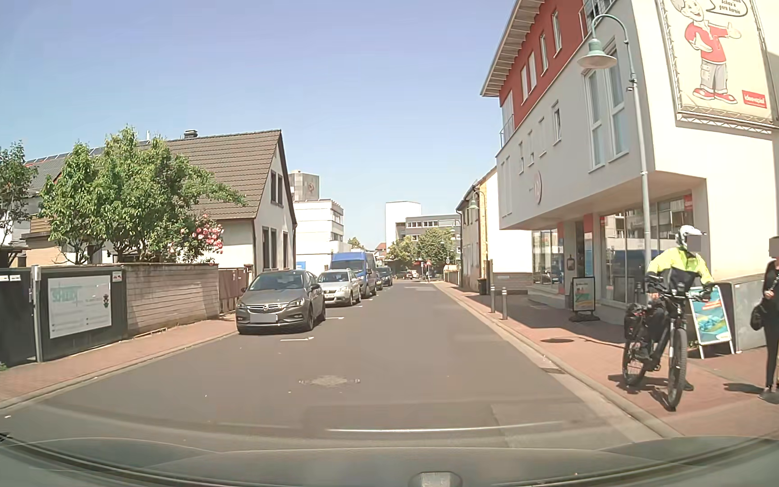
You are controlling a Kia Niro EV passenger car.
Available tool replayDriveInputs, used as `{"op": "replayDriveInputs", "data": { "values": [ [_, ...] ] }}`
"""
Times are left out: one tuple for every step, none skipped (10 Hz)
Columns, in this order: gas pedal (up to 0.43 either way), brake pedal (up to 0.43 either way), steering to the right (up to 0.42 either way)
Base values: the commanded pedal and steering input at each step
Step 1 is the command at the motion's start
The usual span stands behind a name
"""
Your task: Follow the waypoints while adhering to traffic rules and regulations
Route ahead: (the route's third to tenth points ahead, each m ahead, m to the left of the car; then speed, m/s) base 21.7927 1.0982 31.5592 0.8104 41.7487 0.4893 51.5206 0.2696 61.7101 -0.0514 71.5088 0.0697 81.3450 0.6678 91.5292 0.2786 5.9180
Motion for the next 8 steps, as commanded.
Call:
{"op": "replayDriveInputs", "data": {
  "values": [
    [0.039,0.000,0.014],
    [0.039,0.000,0.017],
    [0.039,0.000,0.022],
    [0.039,0.000,0.024],
    [0.039,0.000,0.024],
    [0.039,0.000,0.024],
    [0.039,0.000,0.025],
    [0.039,0.000,0.025]
  ]
}}
